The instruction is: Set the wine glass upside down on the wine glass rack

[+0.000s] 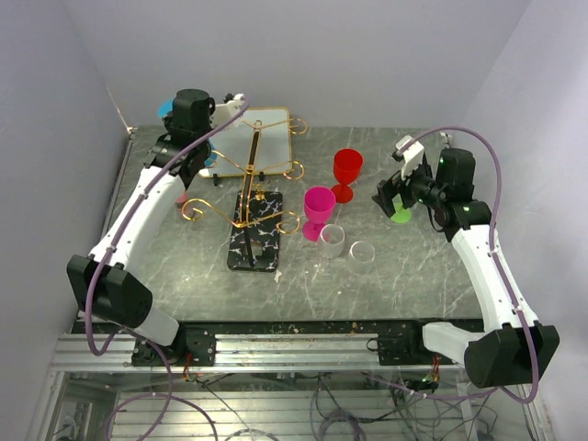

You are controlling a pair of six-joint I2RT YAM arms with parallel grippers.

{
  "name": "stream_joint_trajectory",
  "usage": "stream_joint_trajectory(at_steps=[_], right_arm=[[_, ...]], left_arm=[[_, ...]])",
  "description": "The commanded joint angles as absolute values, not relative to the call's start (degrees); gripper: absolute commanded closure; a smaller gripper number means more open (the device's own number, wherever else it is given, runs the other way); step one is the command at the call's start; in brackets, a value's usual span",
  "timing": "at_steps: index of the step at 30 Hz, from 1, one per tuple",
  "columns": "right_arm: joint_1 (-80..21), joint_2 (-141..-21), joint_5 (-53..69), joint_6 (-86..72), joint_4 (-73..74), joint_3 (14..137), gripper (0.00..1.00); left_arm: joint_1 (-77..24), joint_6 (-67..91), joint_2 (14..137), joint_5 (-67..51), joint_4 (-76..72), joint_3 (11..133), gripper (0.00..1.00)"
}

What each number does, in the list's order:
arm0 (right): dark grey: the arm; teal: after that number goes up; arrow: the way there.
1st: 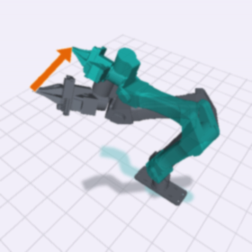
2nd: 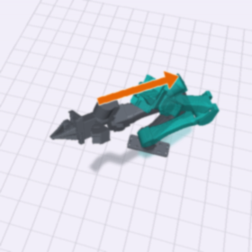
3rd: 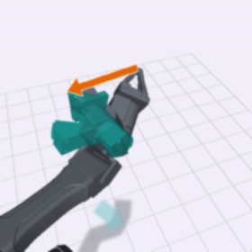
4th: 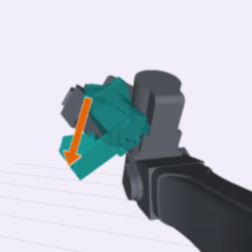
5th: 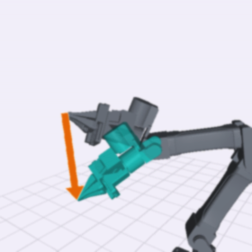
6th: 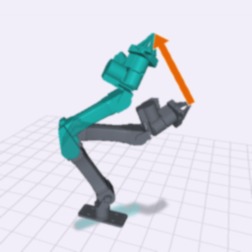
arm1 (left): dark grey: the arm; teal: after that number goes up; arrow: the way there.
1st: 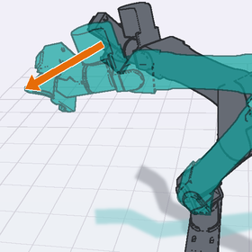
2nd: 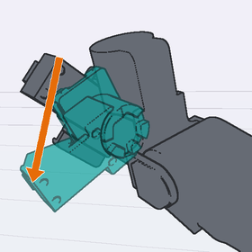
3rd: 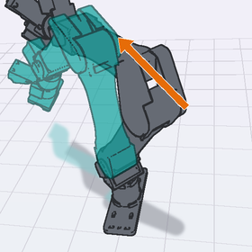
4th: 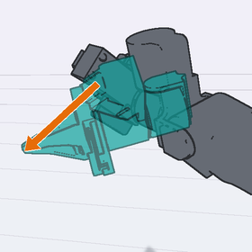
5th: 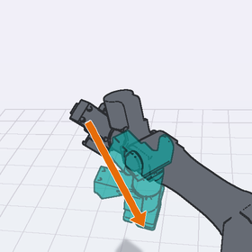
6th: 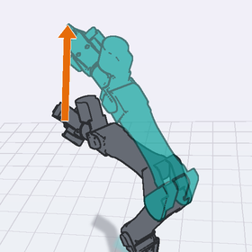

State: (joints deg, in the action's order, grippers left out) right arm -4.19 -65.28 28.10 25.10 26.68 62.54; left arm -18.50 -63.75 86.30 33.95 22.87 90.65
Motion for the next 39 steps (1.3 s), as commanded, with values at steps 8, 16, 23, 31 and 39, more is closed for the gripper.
stream_joint_trajectory(at_steps=[8, 16, 23, 31, 39], right_arm=[[-2.77, -65.46, 30.00, 23.82, 23.34, 61.02, 0.01], [-1.99, -65.78, 30.47, 23.34, 23.00, 60.77, 0.01], [-1.02, -65.59, 30.85, 23.12, 22.94, 60.56, 0.01], [-0.03, -65.77, 32.90, 22.43, 22.98, 60.42, 0.01], [0.26, -65.70, 33.26, 22.41, 23.04, 60.46, 0.01]], left_arm=[[-23.84, -69.72, 88.42, 27.39, 21.56, 90.61, 0.93], [-27.42, -68.09, 91.97, 26.41, 21.98, 93.22, 0.93], [-29.01, -66.80, 96.21, 29.26, 20.29, 95.77, 0.93], [-29.18, -62.21, 103.17, 34.21, 24.05, 105.14, 0.93], [-29.10, -62.20, 105.53, 39.14, 23.75, 106.78, 0.93]])
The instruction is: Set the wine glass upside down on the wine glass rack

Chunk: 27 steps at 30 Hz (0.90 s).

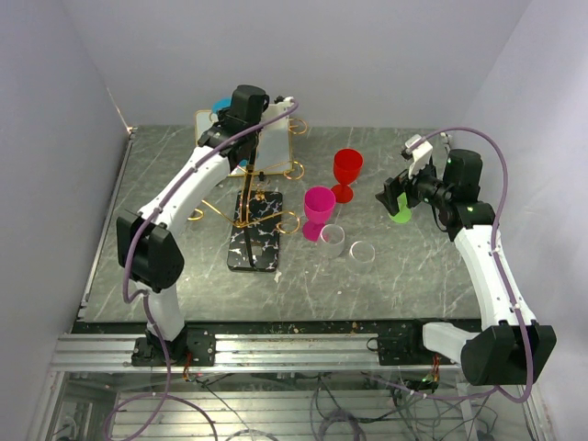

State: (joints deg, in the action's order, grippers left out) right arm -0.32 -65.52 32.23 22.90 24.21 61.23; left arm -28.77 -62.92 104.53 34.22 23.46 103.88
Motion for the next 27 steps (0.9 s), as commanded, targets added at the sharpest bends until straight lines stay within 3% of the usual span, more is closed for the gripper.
stream_joint_trajectory(at_steps=[1, 27], right_arm=[[0.26, -65.86, 33.38, 22.43, 23.08, 60.47, 0.01], [0.71, -66.04, 34.34, 22.61, 23.42, 60.38, 0.01]], left_arm=[[-29.09, -62.09, 105.74, 39.65, 23.85, 107.09, 0.93], [-26.99, -61.60, 107.47, 43.92, 25.06, 107.44, 0.92]])
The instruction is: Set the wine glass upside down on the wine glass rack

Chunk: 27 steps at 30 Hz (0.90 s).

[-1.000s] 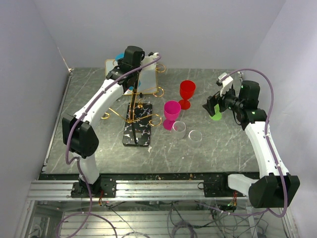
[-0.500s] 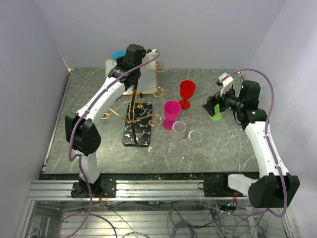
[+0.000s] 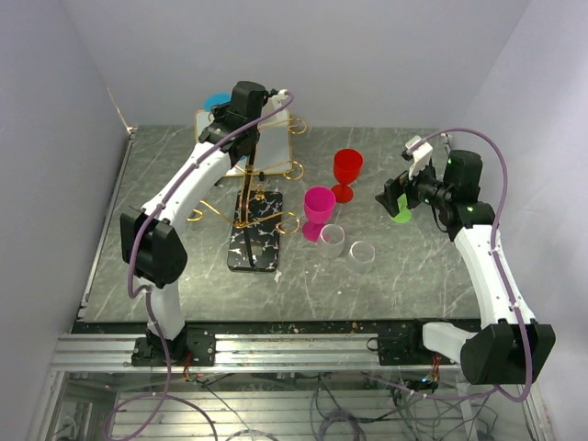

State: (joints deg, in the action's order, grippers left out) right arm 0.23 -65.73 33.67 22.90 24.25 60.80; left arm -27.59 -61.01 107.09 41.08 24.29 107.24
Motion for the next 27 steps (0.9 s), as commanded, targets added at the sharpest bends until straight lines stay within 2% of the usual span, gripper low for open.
stream_joint_trajectory(at_steps=[1, 27], right_arm=[[0.74, -66.01, 34.36, 22.59, 23.46, 60.38, 0.01], [0.87, -66.63, 34.89, 22.84, 23.88, 60.51, 0.01]], left_arm=[[-26.97, -61.63, 107.51, 43.92, 25.08, 107.29, 0.92], [-25.46, -62.74, 106.10, 44.30, 24.07, 103.42, 0.90]])
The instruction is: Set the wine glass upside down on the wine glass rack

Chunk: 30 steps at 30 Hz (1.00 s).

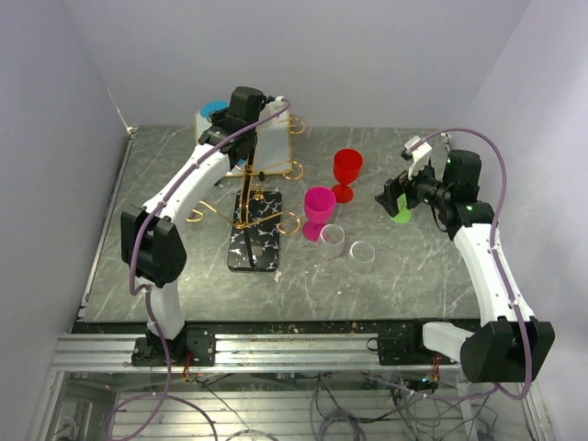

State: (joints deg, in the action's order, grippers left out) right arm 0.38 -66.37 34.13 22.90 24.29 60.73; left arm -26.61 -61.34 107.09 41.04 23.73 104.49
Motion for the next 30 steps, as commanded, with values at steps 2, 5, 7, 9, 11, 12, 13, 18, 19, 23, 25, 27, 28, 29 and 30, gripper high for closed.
stream_joint_trajectory(at_steps=[2, 5, 7, 9, 11, 12, 13, 18, 19, 23, 25, 27, 28, 29, 30], right_arm=[[0.91, -66.62, 34.81, 22.75, 23.82, 60.47, 0.01], [0.89, -66.71, 34.80, 22.72, 23.89, 60.47, 0.01], [0.95, -66.86, 34.87, 22.78, 23.92, 60.47, 0.01], [0.96, -66.90, 34.89, 22.79, 23.98, 60.47, 0.01], [0.92, -66.96, 34.89, 22.78, 23.97, 60.50, 0.01], [0.95, -66.99, 34.86, 22.81, 23.99, 60.47, 0.01], [0.95, -67.00, 34.86, 22.79, 23.97, 60.47, 0.01], [0.91, -67.14, 34.92, 22.90, 23.99, 60.55, 0.00], [0.93, -67.24, 34.90, 22.87, 24.03, 60.53, 0.00], [0.90, -67.40, 34.90, 22.91, 24.05, 60.54, 0.00], [0.94, -67.42, 34.86, 22.90, 24.07, 60.47, 0.00], [0.93, -67.48, 34.94, 22.92, 24.07, 60.47, 0.00], [0.94, -67.50, 34.91, 22.90, 24.09, 60.53, 0.00], [0.93, -67.50, 34.97, 22.90, 24.14, 60.50, 0.00], [0.95, -67.50, 34.98, 22.92, 24.15, 60.47, 0.00]], left_arm=[[-25.24, -62.68, 106.62, 44.13, 24.15, 103.78, 0.89], [-25.14, -62.38, 107.03, 43.94, 24.35, 104.45, 0.88], [-25.06, -62.24, 106.98, 43.91, 24.20, 104.37, 0.88], [-25.05, -62.32, 106.67, 44.08, 24.07, 104.09, 0.89], [-25.05, -62.11, 106.23, 44.08, 24.59, 103.98, 0.91], [-25.09, -61.84, 105.91, 43.95, 25.15, 103.98, 0.93], [-25.13, -61.55, 105.65, 43.64, 25.75, 103.93, 0.93], [-25.99, -61.69, 103.51, 42.38, 26.71, 101.37, 0.93], [-26.28, -62.07, 103.11, 42.44, 26.15, 100.59, 0.93], [-27.05, -62.93, 102.06, 43.19, 23.84, 98.82, 0.93], [-27.52, -62.69, 102.11, 43.44, 24.22, 99.15, 0.93], [-27.80, -62.31, 102.21, 43.43, 24.78, 99.50, 0.93], [-27.97, -62.24, 102.28, 43.46, 24.86, 99.57, 0.93], [-28.04, -62.23, 102.30, 43.62, 24.85, 99.58, 0.93], [-28.17, -62.18, 102.30, 43.67, 24.72, 99.46, 0.92]])
